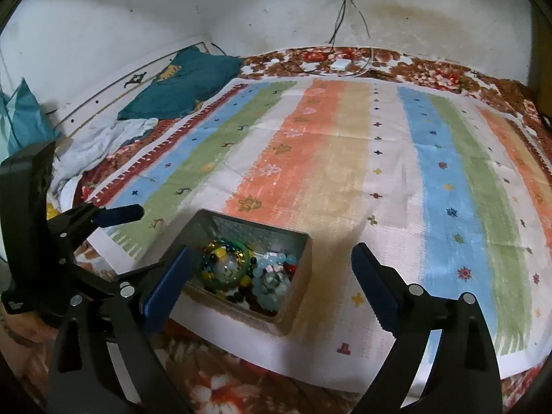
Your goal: Organize jewelry
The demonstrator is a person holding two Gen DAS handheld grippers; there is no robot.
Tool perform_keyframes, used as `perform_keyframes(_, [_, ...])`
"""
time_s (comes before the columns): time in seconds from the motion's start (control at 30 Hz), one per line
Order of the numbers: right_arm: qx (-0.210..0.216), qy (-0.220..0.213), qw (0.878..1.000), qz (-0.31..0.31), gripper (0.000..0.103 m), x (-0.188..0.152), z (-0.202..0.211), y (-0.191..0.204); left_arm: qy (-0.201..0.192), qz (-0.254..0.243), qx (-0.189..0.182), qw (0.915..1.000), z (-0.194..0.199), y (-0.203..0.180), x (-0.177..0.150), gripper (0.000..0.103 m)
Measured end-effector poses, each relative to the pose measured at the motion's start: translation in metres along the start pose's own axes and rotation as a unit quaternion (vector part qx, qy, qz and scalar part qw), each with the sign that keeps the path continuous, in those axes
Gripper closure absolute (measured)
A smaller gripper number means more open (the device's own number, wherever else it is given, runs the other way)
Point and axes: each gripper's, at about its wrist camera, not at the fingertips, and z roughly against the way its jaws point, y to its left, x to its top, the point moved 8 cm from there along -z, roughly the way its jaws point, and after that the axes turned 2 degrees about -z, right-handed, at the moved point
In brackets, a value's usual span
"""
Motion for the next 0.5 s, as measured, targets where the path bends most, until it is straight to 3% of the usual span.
perform_keyframes(0.5, [-0.006, -0.035, 0.999, 0.011, 0.006, -0.009, 0.02, 0.002, -0.028, 0.016, 0.005, 0.9995, 0.02, 0.0, -0.004, 0.006])
